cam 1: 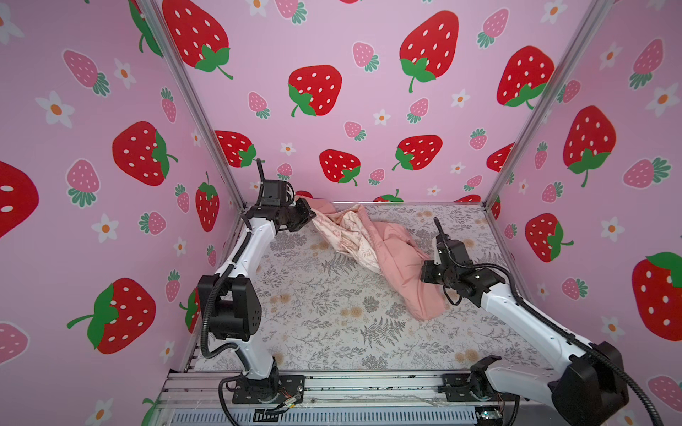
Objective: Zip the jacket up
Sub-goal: 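Raise the left gripper with the zipper edge while the right holds the jacket body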
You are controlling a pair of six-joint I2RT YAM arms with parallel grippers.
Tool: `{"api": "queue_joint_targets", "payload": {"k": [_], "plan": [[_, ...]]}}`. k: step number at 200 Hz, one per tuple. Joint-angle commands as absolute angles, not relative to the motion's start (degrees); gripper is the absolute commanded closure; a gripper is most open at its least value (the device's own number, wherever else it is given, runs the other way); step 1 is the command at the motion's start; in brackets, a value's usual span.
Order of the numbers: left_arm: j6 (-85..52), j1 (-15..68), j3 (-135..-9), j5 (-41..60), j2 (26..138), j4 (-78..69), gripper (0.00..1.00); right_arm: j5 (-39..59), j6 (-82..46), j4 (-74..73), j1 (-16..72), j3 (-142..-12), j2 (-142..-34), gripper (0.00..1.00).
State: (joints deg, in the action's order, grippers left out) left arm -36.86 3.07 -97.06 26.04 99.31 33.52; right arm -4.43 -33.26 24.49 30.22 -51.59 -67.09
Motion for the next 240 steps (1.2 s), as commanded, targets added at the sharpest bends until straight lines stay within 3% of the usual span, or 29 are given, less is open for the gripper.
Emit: {"api": "queue_joint_targets", "payload": {"k": [1, 48, 108, 120, 139, 166, 183, 206, 240], "plan": [[-30.89, 2.53, -106.32, 24.29, 95.27, 43.67, 1.00, -5.45, -31.23, 28.23, 29.53, -56.13, -65.91, 1.00], [-29.95, 2.52, -117.94, 24.75, 94.86, 50.26, 1.00, -6.23, -29.69, 28.16, 29.53, -58.97, -70.87, 1.00], [-31.37, 3.15, -119.31, 24.18, 105.98, 48.48, 1.00, -12.72, -26.44, 23.20, 29.36, -58.30, -84.06, 1.00], [-31.72, 3.16, -119.39, 24.13, 107.22, 47.65, 1.00, -12.79, -26.24, 23.57, 29.35, -60.12, -84.98, 0.70], [-31.71, 3.16, -120.43, 23.86, 109.15, 47.50, 1.00, -13.94, -25.75, 24.34, 29.44, -63.15, -83.83, 0.43], [-30.87, 3.17, -122.75, 23.99, 112.41, 48.16, 1.00, -17.22, -24.73, 25.97, 32.18, -67.39, -80.39, 0.31], [-30.51, 3.17, -123.98, 23.59, 114.09, 48.23, 1.00, -18.85, -23.72, 26.55, 38.23, -69.57, -79.72, 0.30], [-30.32, 2.97, -125.44, 23.10, 116.19, 48.47, 1.00, -16.16, -21.53, 23.90, 50.02, -70.41, -82.08, 0.40], [-30.57, 2.47, -127.81, 24.10, 119.70, 48.80, 1.00, -9.66, -17.29, 20.29, 64.73, -73.75, -94.19, 0.41]]}}
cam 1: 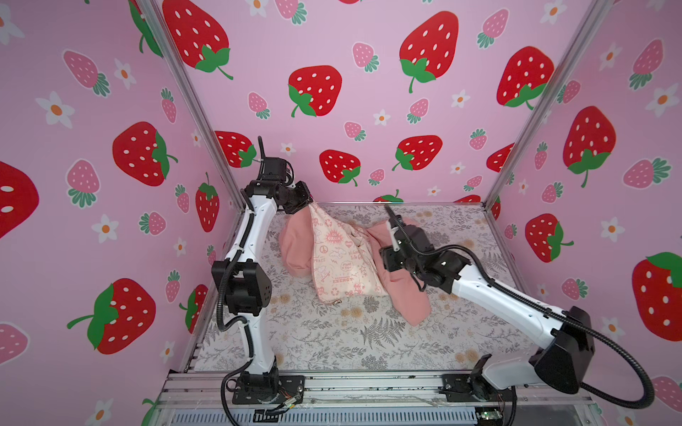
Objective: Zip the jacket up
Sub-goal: 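Raise the left gripper with the zipper edge while the right holds the jacket body, then grasp the opposite zipper edge with the right gripper while the left holds its edge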
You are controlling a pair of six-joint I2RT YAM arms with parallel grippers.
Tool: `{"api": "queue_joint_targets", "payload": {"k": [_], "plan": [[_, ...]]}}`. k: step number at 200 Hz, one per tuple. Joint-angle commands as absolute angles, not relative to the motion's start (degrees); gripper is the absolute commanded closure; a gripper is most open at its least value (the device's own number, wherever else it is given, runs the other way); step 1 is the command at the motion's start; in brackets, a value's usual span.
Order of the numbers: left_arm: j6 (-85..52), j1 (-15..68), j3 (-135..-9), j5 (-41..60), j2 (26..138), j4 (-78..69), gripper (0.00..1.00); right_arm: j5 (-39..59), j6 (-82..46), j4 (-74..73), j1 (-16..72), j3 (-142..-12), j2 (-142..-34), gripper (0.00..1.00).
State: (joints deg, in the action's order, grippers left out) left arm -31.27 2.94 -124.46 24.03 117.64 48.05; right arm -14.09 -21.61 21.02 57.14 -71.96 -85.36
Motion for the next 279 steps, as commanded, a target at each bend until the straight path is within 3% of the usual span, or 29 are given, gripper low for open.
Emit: {"api": "queue_joint_targets", "payload": {"k": [1, 61, 75, 135, 208, 279], "plan": [[-30.58, 2.47, -127.93, 24.14, 119.79, 48.79, 1.00, -9.66, -17.21, 20.25, 65.06, -73.92, -94.60, 0.41], [-31.41, 0.78, -127.42, 27.65, 122.95, 47.55, 1.00, -9.07, -21.82, 13.13, 69.44, -80.55, -111.40, 0.41], [-31.70, 0.51, -126.47, 28.26, 123.13, 46.88, 1.00, -8.71, -21.81, 12.41, 69.43, -82.22, -113.73, 0.46], [-32.95, -1.18, -123.07, 30.72, 122.96, 44.33, 1.00, -2.69, -20.83, 11.39, 69.43, -87.71, -119.71, 0.55], [-33.55, -2.02, -121.50, 32.19, 122.62, 43.17, 1.00, -3.71, -22.31, 13.31, 69.41, -90.92, -124.92, 0.60], [-33.92, -2.28, -119.38, 32.79, 121.60, 42.09, 1.00, -5.80, -23.54, 14.06, 69.00, -91.49, -125.99, 0.87]]}}
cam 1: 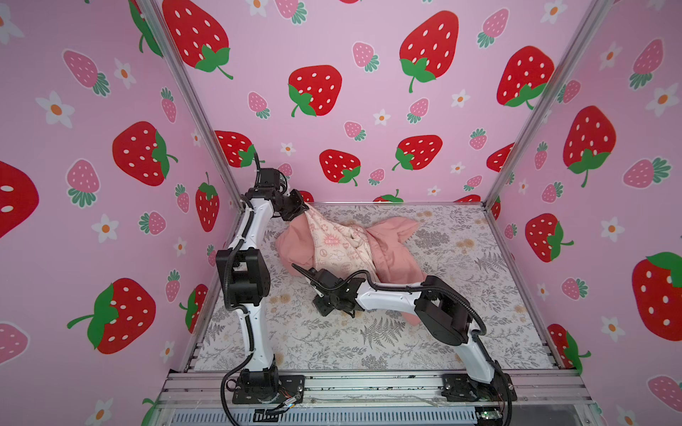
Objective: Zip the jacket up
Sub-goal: 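Grasp the opposite zipper edge with the right gripper while the left holds its edge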
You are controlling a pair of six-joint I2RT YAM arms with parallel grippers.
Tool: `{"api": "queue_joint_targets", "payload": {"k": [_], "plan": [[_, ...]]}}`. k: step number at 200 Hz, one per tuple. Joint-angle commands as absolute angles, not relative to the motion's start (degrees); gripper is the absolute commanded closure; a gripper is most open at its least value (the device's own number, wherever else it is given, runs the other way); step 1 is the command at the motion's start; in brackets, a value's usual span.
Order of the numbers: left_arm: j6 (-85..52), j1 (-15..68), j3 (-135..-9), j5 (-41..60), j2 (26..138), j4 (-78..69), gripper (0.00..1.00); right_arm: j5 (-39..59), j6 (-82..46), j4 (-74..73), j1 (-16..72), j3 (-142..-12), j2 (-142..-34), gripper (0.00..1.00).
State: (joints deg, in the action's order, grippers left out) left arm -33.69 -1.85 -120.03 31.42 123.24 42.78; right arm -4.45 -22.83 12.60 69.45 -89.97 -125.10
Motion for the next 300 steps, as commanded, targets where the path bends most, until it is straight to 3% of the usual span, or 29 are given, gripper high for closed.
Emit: {"api": "queue_joint_targets", "payload": {"k": [1, 28, 65, 141, 186, 241, 300], "plan": [[-33.92, -2.24, -119.41, 32.78, 121.62, 42.10, 1.00, -5.80, -23.55, 14.11, 69.00, -91.49, -125.97, 0.88], [-34.10, -2.34, -119.12, 33.11, 121.47, 41.83, 1.00, -5.25, -23.42, 14.28, 68.99, -91.24, -124.54, 1.00], [-34.55, -2.46, -119.20, 33.72, 120.81, 41.39, 1.00, -1.10, -23.95, 13.95, 69.18, -89.48, -119.36, 1.00], [-31.72, -2.80, -119.35, 27.82, 115.40, 44.48, 1.00, 26.98, -29.44, 12.70, 69.87, -79.98, -104.39, 1.00], [-29.45, -0.67, -121.08, 22.76, 114.37, 47.49, 1.00, 39.60, -38.36, 2.72, 67.67, -67.74, -94.51, 1.00], [-29.00, 7.03, -132.35, 15.85, 128.06, 51.84, 1.00, 47.61, -47.07, -11.40, 58.20, -48.20, -91.66, 1.00], [-33.24, 14.64, -145.29, 12.06, 144.24, 49.45, 1.00, 45.54, -47.42, -13.31, 47.90, -36.08, -88.02, 1.00]]}}
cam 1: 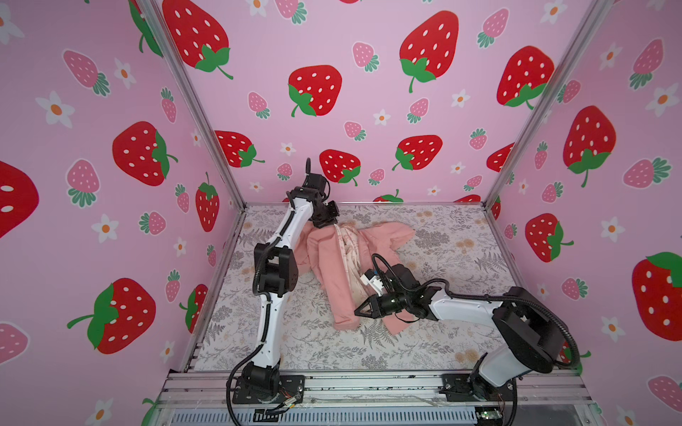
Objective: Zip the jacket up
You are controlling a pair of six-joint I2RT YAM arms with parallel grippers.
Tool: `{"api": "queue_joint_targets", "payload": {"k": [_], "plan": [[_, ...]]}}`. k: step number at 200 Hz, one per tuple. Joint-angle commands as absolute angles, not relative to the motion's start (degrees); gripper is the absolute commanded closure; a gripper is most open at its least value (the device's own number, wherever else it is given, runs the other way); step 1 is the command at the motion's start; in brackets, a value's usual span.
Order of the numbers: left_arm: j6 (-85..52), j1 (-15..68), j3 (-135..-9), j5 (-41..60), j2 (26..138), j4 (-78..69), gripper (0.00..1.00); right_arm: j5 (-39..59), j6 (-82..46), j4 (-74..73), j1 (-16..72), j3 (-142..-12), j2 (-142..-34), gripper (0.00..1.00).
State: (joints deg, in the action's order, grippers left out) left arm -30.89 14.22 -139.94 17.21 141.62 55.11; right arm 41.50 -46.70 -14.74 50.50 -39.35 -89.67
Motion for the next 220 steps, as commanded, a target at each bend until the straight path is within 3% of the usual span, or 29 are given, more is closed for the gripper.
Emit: {"api": "queue_joint_targets", "payload": {"k": [1, 33, 52, 57, 73, 85, 100, 131, 195, 220], "plan": [[-33.32, 14.70, -145.33, 11.96, 144.37, 49.29, 1.00, 45.44, -47.39, -13.29, 47.77, -36.01, -88.05, 1.00], [-36.10, 15.87, -143.53, 10.99, 146.75, 44.21, 1.00, 41.70, -46.58, -11.21, 43.96, -36.91, -90.31, 1.00], [-38.10, 16.04, -142.48, 11.46, 147.04, 41.90, 1.00, 32.84, -43.92, -2.94, 43.68, -41.40, -91.93, 1.00], [-38.34, 16.06, -142.43, 11.76, 147.08, 41.45, 0.96, 30.57, -43.38, -1.14, 43.62, -42.67, -92.32, 1.00], [-38.50, 16.17, -142.56, 12.29, 146.74, 41.21, 0.67, 24.73, -43.24, 1.90, 43.56, -44.79, -93.05, 1.00], [-37.63, 16.44, -142.14, 11.84, 145.35, 41.94, 0.53, 23.52, -42.90, 2.10, 43.65, -46.23, -93.73, 0.87], [-36.26, 16.48, -140.06, 11.17, 142.24, 42.74, 0.45, 22.97, -42.50, 2.48, 43.65, -47.63, -94.64, 0.75], [-35.32, 16.37, -127.47, 9.41, 130.50, 41.80, 0.40, 22.08, -40.67, 4.02, 43.61, -49.51, -94.93, 0.55], [-37.64, 16.46, -92.63, 7.52, 101.52, 36.84, 0.37, 21.08, -37.14, 5.39, 44.91, -45.06, -86.44, 0.41], [-44.41, 18.01, -71.93, 15.74, 87.12, 26.93, 0.39, 22.50, -38.38, 1.58, 47.69, -40.72, -82.90, 0.37]]}}
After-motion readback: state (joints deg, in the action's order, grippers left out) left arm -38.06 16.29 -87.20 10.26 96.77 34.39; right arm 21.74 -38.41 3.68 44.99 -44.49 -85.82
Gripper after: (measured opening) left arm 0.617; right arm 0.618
